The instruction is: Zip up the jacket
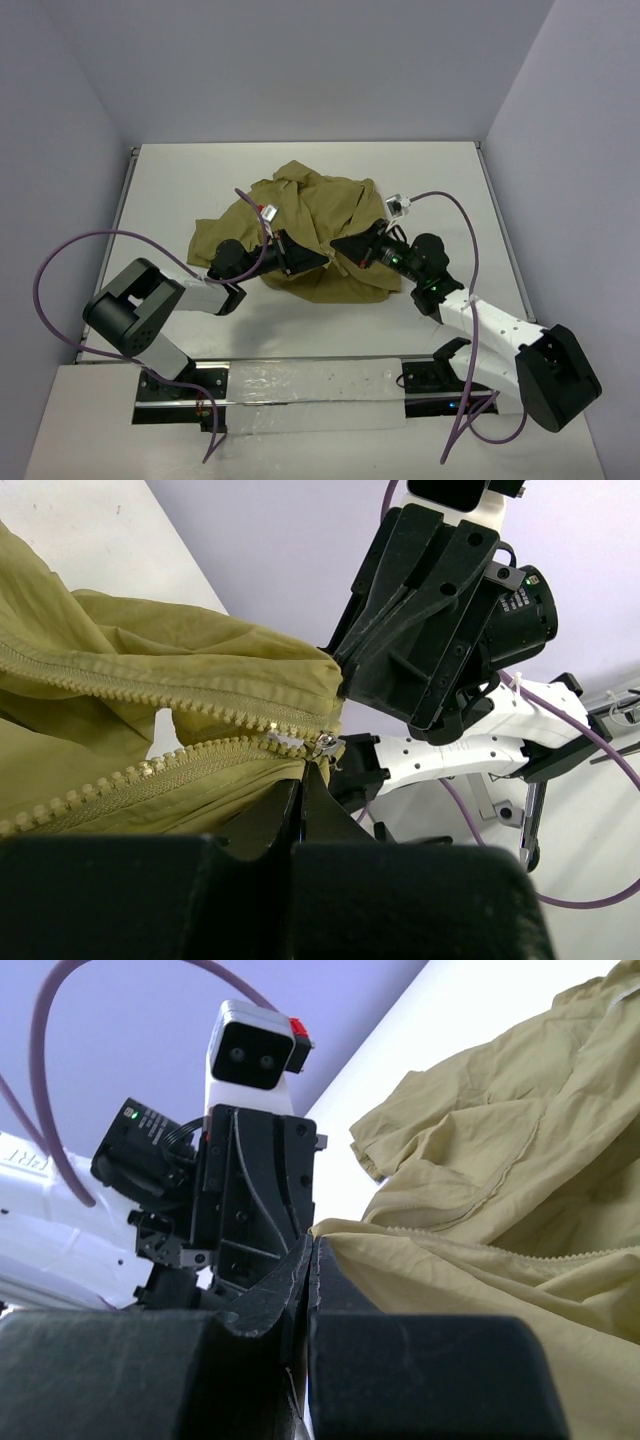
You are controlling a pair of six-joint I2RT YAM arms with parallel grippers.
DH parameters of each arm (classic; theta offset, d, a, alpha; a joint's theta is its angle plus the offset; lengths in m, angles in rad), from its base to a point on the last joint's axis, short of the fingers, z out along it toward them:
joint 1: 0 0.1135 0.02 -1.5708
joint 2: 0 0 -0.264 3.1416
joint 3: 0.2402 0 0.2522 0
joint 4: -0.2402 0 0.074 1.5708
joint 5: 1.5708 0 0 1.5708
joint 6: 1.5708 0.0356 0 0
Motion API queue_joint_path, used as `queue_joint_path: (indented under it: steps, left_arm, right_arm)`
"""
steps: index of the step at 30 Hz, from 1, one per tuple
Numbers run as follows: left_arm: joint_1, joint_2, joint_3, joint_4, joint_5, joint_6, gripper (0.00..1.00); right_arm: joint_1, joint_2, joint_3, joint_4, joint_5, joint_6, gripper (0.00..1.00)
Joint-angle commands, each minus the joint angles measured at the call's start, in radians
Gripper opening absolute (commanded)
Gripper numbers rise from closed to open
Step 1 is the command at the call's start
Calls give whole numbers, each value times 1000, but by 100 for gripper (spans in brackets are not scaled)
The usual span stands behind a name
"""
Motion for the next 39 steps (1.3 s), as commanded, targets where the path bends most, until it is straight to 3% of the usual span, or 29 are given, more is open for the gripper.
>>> queue_joint_path:
  steps: [1, 8, 18, 33, 39]
  left_arm:
    - [-13, -7, 26, 230, 14, 8, 0]
    - [-13, -50, 2, 237, -33, 4, 0]
    - [-20, -209, -34, 4, -218, 107, 0]
    - [-19, -230, -1, -179, -139, 207, 0]
    - [-15, -257, 12, -256, -119, 265, 0]
  right_arm:
    - [24, 7, 8, 73, 86, -5, 0]
    - [71, -4, -10, 44, 210, -1, 0]
    - [200, -44, -69, 36, 532, 158, 0]
    - [234, -77, -42, 0, 582, 171, 0]
    - [234, -108, -8, -106, 547, 109, 11]
